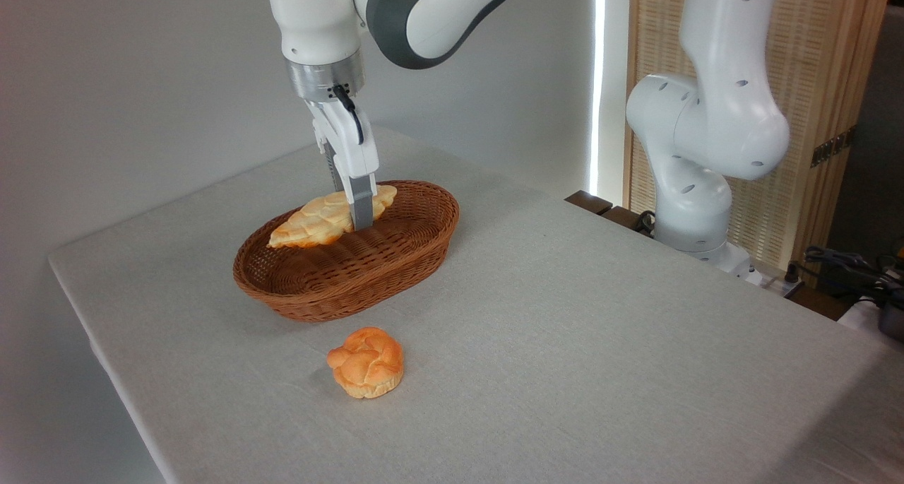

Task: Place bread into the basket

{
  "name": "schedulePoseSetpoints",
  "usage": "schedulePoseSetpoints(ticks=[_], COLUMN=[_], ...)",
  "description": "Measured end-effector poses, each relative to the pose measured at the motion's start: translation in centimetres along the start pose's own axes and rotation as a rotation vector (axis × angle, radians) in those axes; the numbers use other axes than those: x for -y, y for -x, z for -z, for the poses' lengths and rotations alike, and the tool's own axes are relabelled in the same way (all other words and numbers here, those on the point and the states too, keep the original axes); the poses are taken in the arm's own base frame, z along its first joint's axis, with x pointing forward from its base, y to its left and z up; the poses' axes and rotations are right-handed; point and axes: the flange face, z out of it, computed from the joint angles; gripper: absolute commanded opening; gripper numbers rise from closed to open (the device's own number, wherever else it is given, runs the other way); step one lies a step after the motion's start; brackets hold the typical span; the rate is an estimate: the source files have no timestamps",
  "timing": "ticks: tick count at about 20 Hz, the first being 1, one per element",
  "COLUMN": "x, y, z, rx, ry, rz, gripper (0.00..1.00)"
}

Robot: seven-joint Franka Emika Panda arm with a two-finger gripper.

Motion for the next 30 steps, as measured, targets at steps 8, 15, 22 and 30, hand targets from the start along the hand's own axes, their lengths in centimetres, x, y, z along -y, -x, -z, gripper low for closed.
schedulePoseSetpoints(ticks=[8,15,22,30], x=[0.2,3.3,5.7,7.7], y=[0.1,1.9,4.9,5.9], z=[0.4,6.5,12.1,14.6], rx=[-0.007,-0.082,0.014,0.084], ry=[-0.005,-0.06,-0.149,-0.159], rz=[0.004,0.065,0.087,0.117], gripper=[1.0,1.0,1.0,1.0])
